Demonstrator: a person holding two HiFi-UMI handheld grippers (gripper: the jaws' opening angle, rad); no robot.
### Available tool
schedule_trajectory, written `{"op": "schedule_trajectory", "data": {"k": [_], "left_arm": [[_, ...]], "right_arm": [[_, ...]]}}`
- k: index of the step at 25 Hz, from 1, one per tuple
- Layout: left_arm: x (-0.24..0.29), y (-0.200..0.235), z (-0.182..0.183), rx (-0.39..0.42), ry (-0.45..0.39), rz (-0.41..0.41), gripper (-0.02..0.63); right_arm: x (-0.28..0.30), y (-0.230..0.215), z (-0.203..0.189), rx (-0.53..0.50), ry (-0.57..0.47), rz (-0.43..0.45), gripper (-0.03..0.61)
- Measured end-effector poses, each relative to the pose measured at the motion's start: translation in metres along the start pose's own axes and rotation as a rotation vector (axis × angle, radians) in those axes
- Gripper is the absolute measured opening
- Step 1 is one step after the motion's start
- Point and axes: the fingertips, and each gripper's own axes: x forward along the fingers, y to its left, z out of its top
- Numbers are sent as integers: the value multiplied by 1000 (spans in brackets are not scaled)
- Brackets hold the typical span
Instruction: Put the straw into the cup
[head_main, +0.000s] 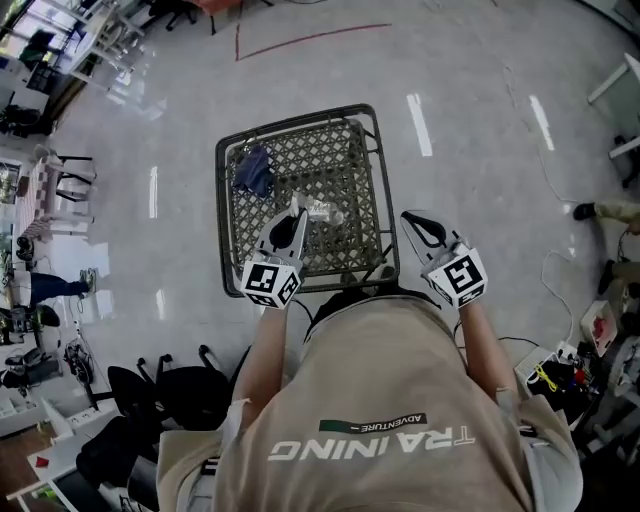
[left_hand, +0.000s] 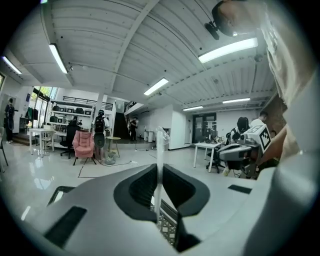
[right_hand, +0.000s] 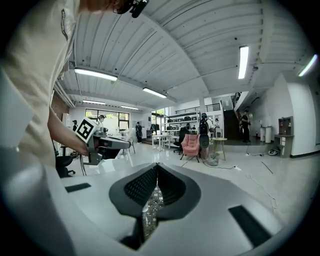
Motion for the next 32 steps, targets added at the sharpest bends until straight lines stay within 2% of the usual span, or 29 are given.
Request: {"op": "schedule_trajectory", "data": {"k": [8,15,23,27,30,32], "left_arm": [[17,16,-32,-44,53,-32,46],[36,24,-60,-68,95,-35,46],[49,24,-101,-75,133,-15,48],[51,19,-111,-96,116,-34,54],[53,19,-110,-89,98,-26,152],[52,23,-104,-87,75,-5,153]], "right_arm": [[-8,-1,-3,-6,33,-65,18],[-12,-10,-8,-2,70,-85,18],[-2,-12,-7,-24,91,-47,18],[5,-11,-5,-43,96,-19,18],[10,-9,-4,-57,97,1,18],[15,-8,-3,-66,94,16,18]]}}
